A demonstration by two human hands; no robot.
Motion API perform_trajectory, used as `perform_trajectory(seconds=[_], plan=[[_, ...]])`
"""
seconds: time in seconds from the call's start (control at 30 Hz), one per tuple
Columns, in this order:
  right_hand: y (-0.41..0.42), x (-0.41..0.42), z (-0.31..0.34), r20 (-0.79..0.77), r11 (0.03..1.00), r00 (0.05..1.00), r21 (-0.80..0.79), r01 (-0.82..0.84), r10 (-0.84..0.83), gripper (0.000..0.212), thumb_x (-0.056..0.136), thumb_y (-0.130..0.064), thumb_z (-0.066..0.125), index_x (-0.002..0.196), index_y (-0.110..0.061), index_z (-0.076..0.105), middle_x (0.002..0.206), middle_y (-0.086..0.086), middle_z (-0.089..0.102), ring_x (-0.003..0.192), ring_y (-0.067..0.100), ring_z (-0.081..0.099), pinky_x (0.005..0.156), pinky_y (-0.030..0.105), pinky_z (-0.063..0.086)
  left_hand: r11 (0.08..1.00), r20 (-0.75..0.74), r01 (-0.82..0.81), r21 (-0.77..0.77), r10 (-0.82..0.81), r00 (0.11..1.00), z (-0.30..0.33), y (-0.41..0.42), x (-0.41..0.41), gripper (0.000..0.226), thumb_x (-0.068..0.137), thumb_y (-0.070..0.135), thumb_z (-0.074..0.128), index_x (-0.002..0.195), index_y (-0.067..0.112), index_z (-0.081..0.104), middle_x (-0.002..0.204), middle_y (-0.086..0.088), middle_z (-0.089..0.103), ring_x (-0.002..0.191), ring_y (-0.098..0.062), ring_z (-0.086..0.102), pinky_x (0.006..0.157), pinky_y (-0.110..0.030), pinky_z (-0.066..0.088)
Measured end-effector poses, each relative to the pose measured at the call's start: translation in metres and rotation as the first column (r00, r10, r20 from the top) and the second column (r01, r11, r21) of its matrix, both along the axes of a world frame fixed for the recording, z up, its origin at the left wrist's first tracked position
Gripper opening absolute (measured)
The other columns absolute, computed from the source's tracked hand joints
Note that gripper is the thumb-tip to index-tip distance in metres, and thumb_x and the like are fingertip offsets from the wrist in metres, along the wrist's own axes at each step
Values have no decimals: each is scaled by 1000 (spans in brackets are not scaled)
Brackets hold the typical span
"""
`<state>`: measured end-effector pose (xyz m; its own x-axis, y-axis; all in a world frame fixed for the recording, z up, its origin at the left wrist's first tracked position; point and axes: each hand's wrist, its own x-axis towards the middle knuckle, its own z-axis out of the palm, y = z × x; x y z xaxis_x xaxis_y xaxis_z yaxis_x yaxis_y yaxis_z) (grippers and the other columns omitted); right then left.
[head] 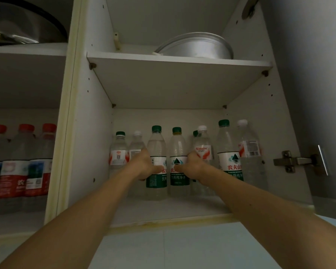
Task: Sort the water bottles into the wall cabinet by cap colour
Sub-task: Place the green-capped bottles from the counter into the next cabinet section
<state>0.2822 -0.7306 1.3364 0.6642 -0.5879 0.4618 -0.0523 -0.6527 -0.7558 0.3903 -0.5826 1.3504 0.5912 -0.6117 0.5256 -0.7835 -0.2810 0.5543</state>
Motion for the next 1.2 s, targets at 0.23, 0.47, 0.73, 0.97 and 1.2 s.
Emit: perform_trajectory(seconds=[0.23,0.47,0.73,0.97,1.2], plan=[[-2,4,-4,10,993,998,-97,70,-69,52,95,-19,68,136,-7,37,132,14,54,115,27,59,88,34,48,990,124,-129,50,122,985,1,-9,10,80,84,32,79,145,14,31,133,-13,57,101,-24,59,73,-39,59],[-4,10,0,-41,982,991,-150,116,-124,60,92,-23,72,138,-8,36,133,13,53,121,28,57,91,35,48,913,740,-366,182,118,663,17,-4,25,146,60,63,87,153,40,-24,165,-12,-1,152,-38,3,118,-58,19],[-13,25,11,-115,980,986,-174,97,-119,64,87,-28,78,137,-10,41,123,9,58,100,19,57,80,31,49,880,783,-443,173,150,603,21,-18,51,142,57,77,79,155,40,-17,166,-12,1,152,-36,-2,119,-60,2],[-11,42,22,-227,971,961,-212,108,-157,75,87,-32,78,141,-7,32,132,15,54,112,28,60,93,40,57,848,801,-499,175,172,574,19,-33,60,142,57,79,76,155,36,-17,165,-14,3,151,-38,-1,118,-62,-3],[-12,53,23,-252,981,958,-171,94,-136,68,89,-27,76,139,-6,36,130,17,56,112,30,63,90,44,60,832,817,-539,131,218,534,14,-41,65,139,56,82,74,157,36,-10,164,-15,6,150,-40,4,118,-61,4]])
